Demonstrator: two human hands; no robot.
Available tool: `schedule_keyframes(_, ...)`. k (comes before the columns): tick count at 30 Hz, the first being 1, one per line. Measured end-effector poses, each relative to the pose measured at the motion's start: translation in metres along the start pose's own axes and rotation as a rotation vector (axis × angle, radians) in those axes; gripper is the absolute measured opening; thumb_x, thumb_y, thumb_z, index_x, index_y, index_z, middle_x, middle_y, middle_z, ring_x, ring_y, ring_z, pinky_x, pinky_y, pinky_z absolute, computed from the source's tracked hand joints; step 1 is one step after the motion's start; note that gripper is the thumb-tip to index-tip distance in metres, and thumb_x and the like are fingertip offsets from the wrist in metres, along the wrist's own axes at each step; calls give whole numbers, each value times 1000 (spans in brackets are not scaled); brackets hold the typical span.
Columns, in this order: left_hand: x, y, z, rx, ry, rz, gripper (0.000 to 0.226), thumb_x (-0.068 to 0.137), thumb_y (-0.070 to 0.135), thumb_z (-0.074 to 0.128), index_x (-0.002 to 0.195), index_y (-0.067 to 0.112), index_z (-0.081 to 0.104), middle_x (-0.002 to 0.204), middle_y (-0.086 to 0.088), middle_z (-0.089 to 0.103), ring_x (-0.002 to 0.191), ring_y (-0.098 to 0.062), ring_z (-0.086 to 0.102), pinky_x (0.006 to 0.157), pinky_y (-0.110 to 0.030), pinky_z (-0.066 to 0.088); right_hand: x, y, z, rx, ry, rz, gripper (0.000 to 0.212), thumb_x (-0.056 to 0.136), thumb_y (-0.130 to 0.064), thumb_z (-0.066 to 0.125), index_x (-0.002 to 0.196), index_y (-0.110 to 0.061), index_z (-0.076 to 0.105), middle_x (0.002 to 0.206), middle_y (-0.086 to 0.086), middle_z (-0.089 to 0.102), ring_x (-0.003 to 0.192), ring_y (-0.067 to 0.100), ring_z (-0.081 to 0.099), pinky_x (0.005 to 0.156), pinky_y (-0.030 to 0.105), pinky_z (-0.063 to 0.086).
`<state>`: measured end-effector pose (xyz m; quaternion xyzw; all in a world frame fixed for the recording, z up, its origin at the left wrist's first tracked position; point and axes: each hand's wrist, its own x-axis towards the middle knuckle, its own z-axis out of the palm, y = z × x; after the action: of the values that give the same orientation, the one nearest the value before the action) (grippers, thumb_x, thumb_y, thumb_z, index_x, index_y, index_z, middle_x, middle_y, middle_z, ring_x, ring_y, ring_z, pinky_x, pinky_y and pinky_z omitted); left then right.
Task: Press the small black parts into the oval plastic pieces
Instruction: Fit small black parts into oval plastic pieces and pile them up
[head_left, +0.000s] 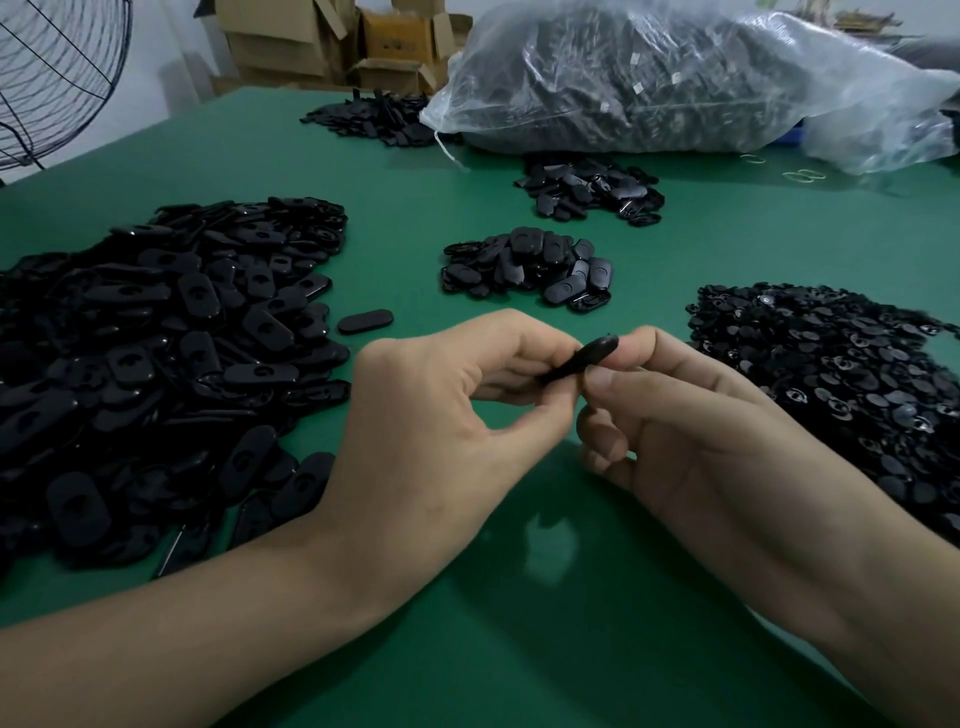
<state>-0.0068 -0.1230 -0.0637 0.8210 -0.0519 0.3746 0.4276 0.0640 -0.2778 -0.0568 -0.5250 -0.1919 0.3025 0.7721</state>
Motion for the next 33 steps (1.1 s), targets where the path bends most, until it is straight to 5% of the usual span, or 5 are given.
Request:
schedule_keyframes(8, 0, 4, -4, 128, 35, 138, 10, 87, 5, 78, 95, 10, 79, 92, 16, 74, 87, 6, 71, 84, -11, 53, -2, 0, 1, 44, -57, -23, 19, 75, -9, 78, 79, -20, 63, 79, 4, 64, 58, 14, 55, 65, 24, 52)
schedule_keyframes(22, 2, 5, -3, 76, 32, 77, 9, 88, 6, 77, 95, 11, 79, 90, 15, 76, 86, 9, 71, 83, -9, 53, -5, 2, 7, 68, -11, -52, 10, 73, -16, 74, 76, -24, 69, 79, 2, 64, 63, 13, 55, 65, 24, 46)
schedule_keyframes(33, 5, -1, -9, 237, 62, 331, 8, 95, 11, 73, 98, 9, 79, 88, 7, 77, 89, 0, 70, 80, -14, 54, -6, 0, 4, 68, -55, -7, 22, 69, -16, 82, 78, -22, 62, 76, 5, 64, 63, 16, 59, 63, 27, 49)
